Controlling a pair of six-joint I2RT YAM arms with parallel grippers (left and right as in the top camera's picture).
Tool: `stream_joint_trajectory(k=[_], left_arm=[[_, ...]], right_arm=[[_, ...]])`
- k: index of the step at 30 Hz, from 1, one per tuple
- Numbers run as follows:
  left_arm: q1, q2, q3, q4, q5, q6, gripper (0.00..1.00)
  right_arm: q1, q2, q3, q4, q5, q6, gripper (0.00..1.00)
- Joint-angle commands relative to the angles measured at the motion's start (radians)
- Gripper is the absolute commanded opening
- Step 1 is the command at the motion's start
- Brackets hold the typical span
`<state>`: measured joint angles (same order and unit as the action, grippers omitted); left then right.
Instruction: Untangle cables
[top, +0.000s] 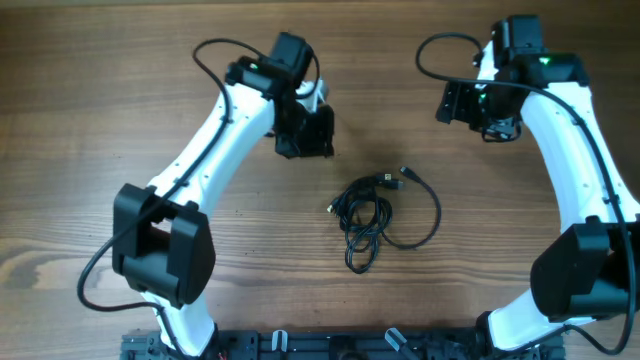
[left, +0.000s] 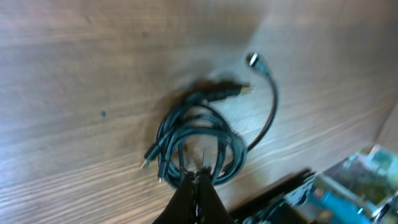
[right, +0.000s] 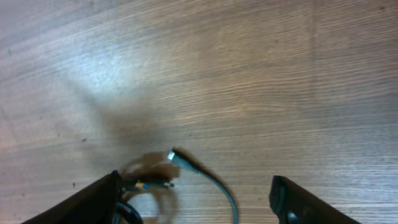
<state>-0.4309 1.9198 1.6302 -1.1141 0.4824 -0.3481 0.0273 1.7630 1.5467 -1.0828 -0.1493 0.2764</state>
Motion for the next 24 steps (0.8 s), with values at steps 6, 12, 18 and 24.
stream_joint_trajectory(k=[6,12,18,24], left_arm=[[-0.234,-0.018,-0.149,0.146,-0.031,0.136,0.39],[-0.309,-0.018,-0.255,0.245,-0.204,0.135,0.47],[-0.309,-0.018,-0.352,0.396,-0.248,0.163,0.36],[-0.327,-0.011,-0.425,0.468,-0.248,0.241,0.39]], right_arm=[[-0.016,0.003,-0.003,0.020,-0.029,-0.015,0.85],[-0.016,0.003,-0.003,0.020,-0.029,-0.015,0.85],[-0.016,0.003,-0.003,0.021,-0.028,-0.015,0.85],[-0.016,0.003,-0.003,0.027,-0.028,-0.014,0.85]])
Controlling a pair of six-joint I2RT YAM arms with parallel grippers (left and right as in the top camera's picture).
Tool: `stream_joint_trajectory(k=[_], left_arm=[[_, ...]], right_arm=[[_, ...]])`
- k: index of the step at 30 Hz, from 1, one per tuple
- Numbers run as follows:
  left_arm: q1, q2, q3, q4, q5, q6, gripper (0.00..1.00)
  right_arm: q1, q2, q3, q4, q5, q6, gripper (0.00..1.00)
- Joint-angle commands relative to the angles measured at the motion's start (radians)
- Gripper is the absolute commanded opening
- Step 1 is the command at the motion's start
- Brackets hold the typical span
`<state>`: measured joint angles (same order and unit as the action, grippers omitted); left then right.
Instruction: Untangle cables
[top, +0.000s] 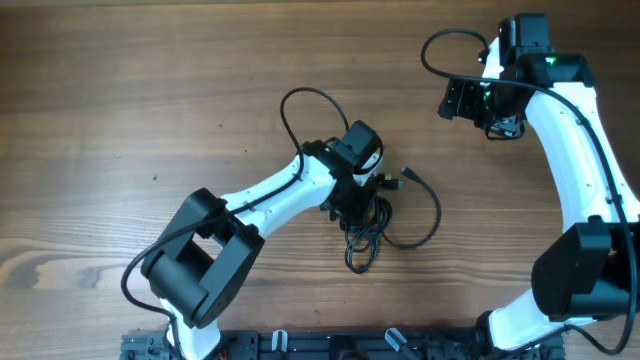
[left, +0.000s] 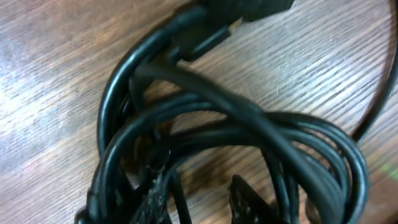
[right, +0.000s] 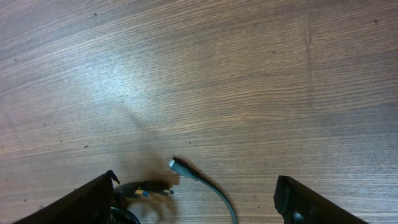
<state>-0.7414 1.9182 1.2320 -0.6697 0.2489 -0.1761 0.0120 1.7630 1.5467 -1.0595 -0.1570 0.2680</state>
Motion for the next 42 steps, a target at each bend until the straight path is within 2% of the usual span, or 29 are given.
stream_joint_trajectory(k=[1,4,8,9,10,11,13,15,17,19,24,26,28,29,31,36,39,42], left_arm=[[-0.021,-0.007,-0.027,0.027,-0.014,0.069,0.39],[-0.037,-0.004,-0.028,0.027,-0.017,0.155,0.40],[-0.049,0.043,-0.028,0.065,-0.041,0.164,0.38],[-0.048,0.063,-0.028,0.076,-0.042,0.164,0.27],[-0.045,0.068,-0.028,0.072,-0.042,0.161,0.05],[-0.038,0.065,-0.027,0.069,-0.042,0.142,0.04],[-0.016,0.042,-0.026,0.067,-0.059,0.093,0.04],[0.037,-0.010,-0.014,0.064,-0.079,-0.047,0.04],[0.137,-0.092,0.030,0.065,-0.076,-0.285,0.04],[0.228,-0.167,0.061,0.066,-0.039,-0.398,0.04],[0.360,-0.289,0.068,0.076,0.095,-0.409,0.04],[0.388,-0.304,0.068,0.066,0.099,-0.409,0.04],[0.401,-0.296,0.068,0.007,0.048,-0.431,0.04],[0.412,-0.295,0.068,-0.039,-0.036,-0.512,0.04],[0.447,-0.295,0.068,-0.061,-0.095,-0.573,0.04],[0.579,-0.294,0.068,-0.051,-0.099,-0.574,0.04],[0.685,-0.294,0.068,-0.037,-0.105,-0.622,0.04],[0.760,-0.294,0.068,-0.026,-0.105,-0.621,0.13]], right_arm=[[-0.001,0.003,-0.003,0.004,-0.021,-0.006,0.85],[-0.001,0.003,-0.003,0.004,-0.021,-0.006,0.85],[-0.001,0.003,-0.003,0.008,-0.021,-0.007,0.85],[-0.001,0.003,-0.003,0.008,-0.021,-0.007,0.85],[-0.001,0.003,-0.003,0.006,-0.021,-0.007,0.85],[0.000,0.003,-0.003,0.005,-0.028,-0.007,0.85],[0.001,0.003,-0.003,0.006,-0.087,-0.025,0.85],[0.002,0.003,-0.003,0.014,-0.215,-0.089,0.84],[0.004,0.002,-0.003,0.024,-0.348,-0.150,0.82],[0.007,-0.011,-0.003,0.021,-0.448,-0.203,0.80],[0.084,-0.072,-0.002,0.024,-0.474,-0.197,0.81],[0.146,-0.072,-0.002,0.026,-0.446,-0.089,0.77],[0.226,-0.068,-0.002,-0.003,-0.299,0.067,0.72],[0.278,-0.067,-0.002,-0.029,-0.209,0.118,0.71],[0.364,-0.065,-0.003,-0.069,-0.103,0.172,0.71],[0.489,-0.061,-0.071,-0.085,-0.072,0.187,0.70],[0.542,-0.061,-0.145,-0.071,-0.056,0.219,0.66],[0.570,-0.061,-0.226,0.019,-0.026,0.237,0.65]])
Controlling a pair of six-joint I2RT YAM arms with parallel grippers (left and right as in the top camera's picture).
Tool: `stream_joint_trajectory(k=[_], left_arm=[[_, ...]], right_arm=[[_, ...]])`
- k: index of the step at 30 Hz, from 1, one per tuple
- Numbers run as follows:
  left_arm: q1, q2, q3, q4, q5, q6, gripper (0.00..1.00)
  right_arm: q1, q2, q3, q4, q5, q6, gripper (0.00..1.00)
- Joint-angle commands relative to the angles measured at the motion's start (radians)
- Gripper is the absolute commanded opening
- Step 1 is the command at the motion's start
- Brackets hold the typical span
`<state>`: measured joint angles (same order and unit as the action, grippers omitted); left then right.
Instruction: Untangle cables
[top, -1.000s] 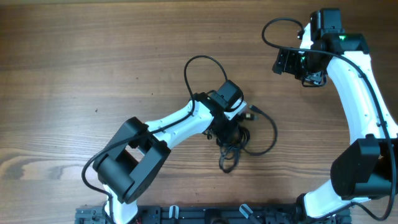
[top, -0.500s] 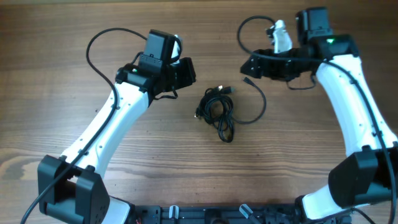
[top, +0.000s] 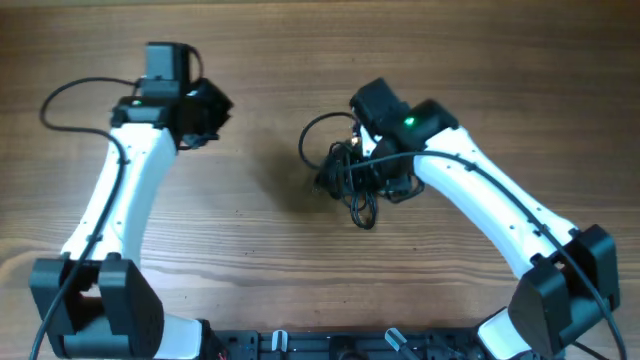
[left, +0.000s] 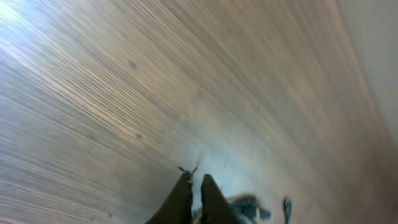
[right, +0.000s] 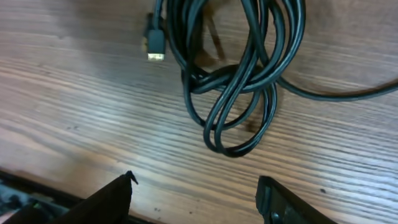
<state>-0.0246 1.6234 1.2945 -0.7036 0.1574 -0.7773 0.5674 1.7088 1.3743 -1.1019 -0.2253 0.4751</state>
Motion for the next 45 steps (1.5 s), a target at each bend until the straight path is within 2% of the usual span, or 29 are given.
stream_joint_trajectory(k=[1,7,9,19,22,25,26,27,30,32,35,36,37,39,41,42,43,45], left_arm=[[0.054,0.000,0.005,0.008,-0.014,-0.020,0.16],[0.056,0.001,0.005,0.026,-0.015,-0.020,0.25],[0.055,0.001,0.005,0.034,-0.014,-0.019,0.33],[0.055,0.013,0.000,0.041,-0.014,-0.020,0.35],[0.055,0.013,0.000,0.042,-0.014,-0.019,0.41],[0.055,0.016,0.000,0.042,-0.014,-0.020,0.43],[0.055,0.018,0.000,0.042,-0.014,-0.020,0.43],[0.055,0.023,0.000,0.042,-0.014,-0.019,0.43],[0.055,0.047,0.000,0.042,-0.012,-0.020,0.41],[0.043,0.050,0.000,0.042,0.059,0.029,0.34],[0.014,0.050,0.000,0.062,0.230,0.266,0.19],[0.002,0.050,0.000,0.076,0.347,0.349,0.19],[-0.004,0.050,0.000,0.090,0.435,0.384,0.20],[-0.004,0.050,0.000,0.130,0.601,0.385,0.29],[-0.004,0.048,0.000,0.178,0.732,0.376,0.31],[-0.006,0.048,0.000,0.196,0.772,0.359,0.33],[-0.012,0.049,0.000,0.201,0.773,0.317,0.39],[-0.033,0.049,0.000,0.211,0.774,0.298,0.45]], right_arm=[[0.018,-0.005,-0.071,0.096,0.045,0.029,0.64],[0.019,0.014,-0.178,0.256,0.053,0.003,0.57],[0.019,0.037,-0.190,0.302,0.030,-0.004,0.54],[0.019,0.119,-0.191,0.302,0.019,-0.080,0.49],[0.018,0.137,-0.191,0.318,0.076,-0.079,0.37],[0.018,0.137,-0.191,0.365,0.122,-0.080,0.31],[0.018,0.137,-0.191,0.374,0.125,-0.083,0.21],[0.018,0.137,-0.191,0.376,0.134,-0.084,0.06],[0.018,0.137,-0.191,0.384,0.154,-0.086,0.04],[0.018,0.132,-0.154,0.353,0.112,-0.115,0.04],[0.018,0.094,0.004,0.250,0.003,-0.198,0.04],[0.018,0.069,0.109,0.196,-0.047,-0.243,0.04],[0.017,0.057,0.166,0.164,-0.060,-0.258,0.04],[0.007,0.026,0.308,0.076,-0.110,-0.301,0.04],[-0.019,0.006,0.360,0.048,-0.160,-0.306,0.04],[-0.042,-0.007,0.367,0.054,-0.240,-0.319,0.04],[-0.074,-0.013,0.367,0.054,-0.350,-0.335,0.04],[-0.110,-0.013,0.367,0.041,-0.473,-0.400,0.04]])
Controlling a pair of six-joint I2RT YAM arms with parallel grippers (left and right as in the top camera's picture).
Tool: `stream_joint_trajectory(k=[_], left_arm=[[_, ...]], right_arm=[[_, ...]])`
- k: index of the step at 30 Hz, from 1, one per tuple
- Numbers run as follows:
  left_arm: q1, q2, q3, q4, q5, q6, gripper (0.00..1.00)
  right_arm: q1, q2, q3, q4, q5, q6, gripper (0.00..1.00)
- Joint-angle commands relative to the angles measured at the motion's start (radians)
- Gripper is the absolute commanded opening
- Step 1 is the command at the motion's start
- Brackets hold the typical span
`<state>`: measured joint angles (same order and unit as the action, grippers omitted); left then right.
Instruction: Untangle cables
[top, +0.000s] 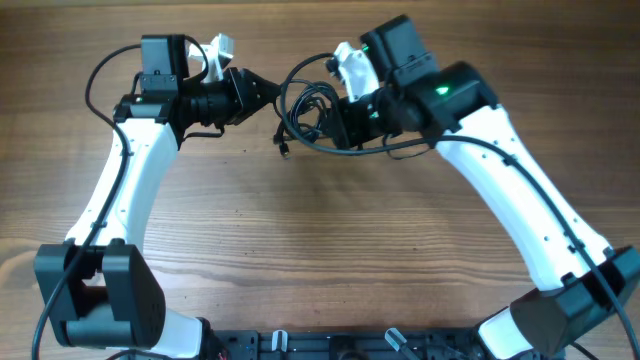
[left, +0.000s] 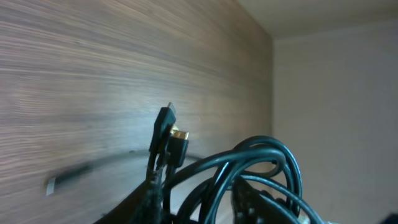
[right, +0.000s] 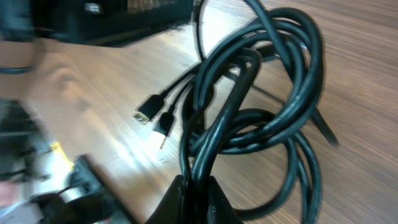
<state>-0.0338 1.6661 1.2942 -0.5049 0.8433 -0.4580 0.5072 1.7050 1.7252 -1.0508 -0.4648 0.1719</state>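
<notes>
The black cable bundle (top: 312, 112) hangs off the table at the back centre, its loops still wound together. My right gripper (top: 347, 116) is shut on a couple of its strands (right: 249, 93), pinched between the fingertips (right: 198, 190). My left gripper (top: 262, 92) reaches in from the left and is open, with its fingers (left: 152, 199) on either side of several loops (left: 261, 162). Two plug ends (left: 169, 132) dangle free on the bundle's left side; the same plugs (right: 152, 118) show below the loops in the right wrist view.
The wooden table (top: 320, 250) lies under both arms. A black rail (top: 330, 345) runs along its front edge. Each arm's own black lead arcs near its wrist at the back. A pale wall (left: 336, 93) stands beyond the table edge.
The right gripper was open over the bundle lying on the table; now it is shut on strands and holds the bundle up, farther back. The left gripper, then shut at the far left, is open around the loops.
First the bundle lay mid-table, with both grippers away at the back. Then the left gripper was down on the bundle. Later the bundle lay a little farther back-left, the left arm off to the left, the right gripper open above it. Now the right holds it raised.
</notes>
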Motion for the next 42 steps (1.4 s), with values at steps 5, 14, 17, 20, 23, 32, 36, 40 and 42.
stream_joint_trajectory(k=[5,14,17,20,23,32,36,40,42], left_arm=[[-0.111,0.006,0.000,0.067,0.088,-0.021,0.64],[-0.171,0.006,0.000,0.081,0.095,0.018,0.69],[-0.171,0.006,0.000,0.039,0.113,0.143,0.68],[-0.171,0.006,0.000,-0.056,0.070,0.288,0.66],[-0.170,0.006,0.000,-0.138,0.003,0.397,0.66],[-0.145,0.086,0.000,-0.256,-0.026,0.612,0.66],[-0.146,0.146,0.000,-0.317,0.126,0.718,0.70],[-0.149,0.173,0.000,-0.377,0.212,0.769,0.67],[-0.149,0.173,0.000,-0.370,0.315,0.764,0.64]], right_arm=[[-0.069,-0.009,0.016,-0.146,-0.339,-0.474,0.04],[-0.069,0.009,0.015,-0.159,-0.284,-0.461,0.04],[-0.069,0.039,0.014,-0.160,-0.285,-0.463,0.04],[-0.069,0.048,0.014,-0.162,-0.304,-0.464,0.04],[-0.069,0.048,0.014,-0.181,-0.323,-0.465,0.04],[-0.069,0.048,0.014,-0.209,-0.428,-0.487,0.04],[-0.069,0.048,0.014,-0.203,-0.428,-0.482,0.04],[-0.069,0.048,0.014,-0.098,-0.333,-0.257,0.04],[-0.069,0.054,0.014,-0.039,0.098,0.145,0.04]])
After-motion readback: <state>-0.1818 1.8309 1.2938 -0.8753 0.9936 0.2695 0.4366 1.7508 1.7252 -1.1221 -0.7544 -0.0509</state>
